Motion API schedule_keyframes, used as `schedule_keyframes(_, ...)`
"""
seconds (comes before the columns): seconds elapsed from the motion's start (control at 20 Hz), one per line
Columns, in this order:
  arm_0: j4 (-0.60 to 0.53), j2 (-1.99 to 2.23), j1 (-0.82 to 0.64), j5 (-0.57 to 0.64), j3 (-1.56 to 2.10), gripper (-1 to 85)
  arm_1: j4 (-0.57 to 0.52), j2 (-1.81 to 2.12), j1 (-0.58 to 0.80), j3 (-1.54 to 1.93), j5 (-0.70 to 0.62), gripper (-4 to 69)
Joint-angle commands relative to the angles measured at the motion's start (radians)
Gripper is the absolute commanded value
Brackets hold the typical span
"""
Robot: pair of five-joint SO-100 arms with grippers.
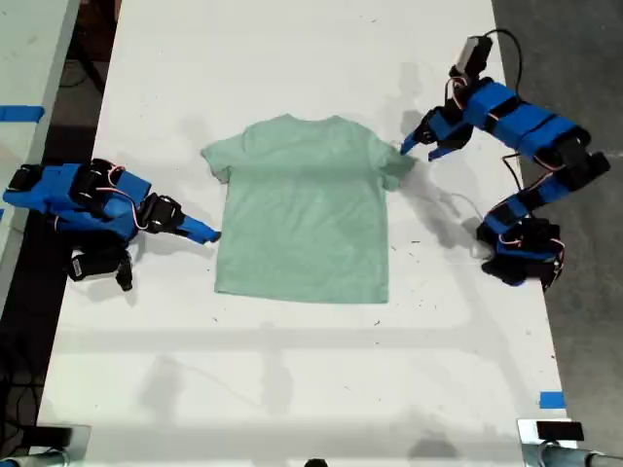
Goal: Fold t shirt
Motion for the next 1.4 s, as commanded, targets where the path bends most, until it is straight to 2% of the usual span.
schedule_keyframes(0.0,-0.003,0.005,0.015,0.008,-0.005,17.2,-0.104,-0.123,0.041,-0.043,-0.02,23.3)
schedule_keyframes(0.1,-0.003,0.005,0.015,0.008,-0.005,17.2,-0.192,-0.221,0.031,-0.018,-0.029,23.6)
schedule_keyframes(0.15,-0.003,0.005,0.015,0.008,-0.005,17.2,-0.224,-0.273,0.026,-0.015,-0.037,16.5)
schedule_keyframes(0.2,-0.003,0.005,0.015,0.008,-0.005,17.2,-0.218,-0.319,0.026,-0.026,-0.034,0.8)
schedule_keyframes(0.4,-0.003,0.005,0.015,0.008,-0.005,17.2,-0.132,-0.176,0.012,-0.063,-0.038,1.0)
schedule_keyframes(0.5,-0.003,0.005,0.015,0.008,-0.005,17.2,-0.057,-0.04,-0.107,-0.167,-0.012,1.0)
schedule_keyframes(0.6,-0.003,0.005,0.015,0.008,-0.005,17.2,-0.018,-0.028,-0.311,-0.339,0.029,1.0)
schedule_keyframes(0.75,-0.003,0.005,0.015,0.008,-0.005,17.2,-0.13,-0.163,-0.565,-0.514,0.077,1.0)
schedule_keyframes(0.85,-0.003,0.005,0.015,0.008,-0.005,17.2,-0.199,-0.301,-0.653,-0.621,0.084,1.2)
schedule_keyframes(0.9,-0.003,0.005,0.015,0.008,-0.005,17.2,-0.21,-0.37,-0.678,-0.689,0.064,4.8)
schedule_keyframes(0.95,-0.003,0.005,0.015,0.008,-0.005,17.2,-0.167,-0.425,-0.684,-0.767,0.046,15.0)
schedule_keyframes(1.0,-0.003,0.005,0.015,0.008,-0.005,17.2,-0.103,-0.436,-0.666,-0.804,0.041,22.2)
schedule_keyframes(1.05,-0.003,0.005,0.015,0.008,-0.005,17.2,-0.021,-0.397,-0.637,-0.795,0.052,21.4)
schedule_keyframes(1.1,-0.003,0.005,0.015,0.008,-0.005,17.2,0.052,-0.316,-0.6,-0.732,0.077,2.4)
schedule_keyframes(1.25,-0.003,0.005,0.015,0.008,-0.005,17.2,0.026,0.103,-0.543,-0.242,0.115,0.6)
schedule_keyframes(1.35,-0.003,0.005,0.015,0.008,-0.005,17.2,-0.072,0.439,-0.565,0.179,0.192,0.6)
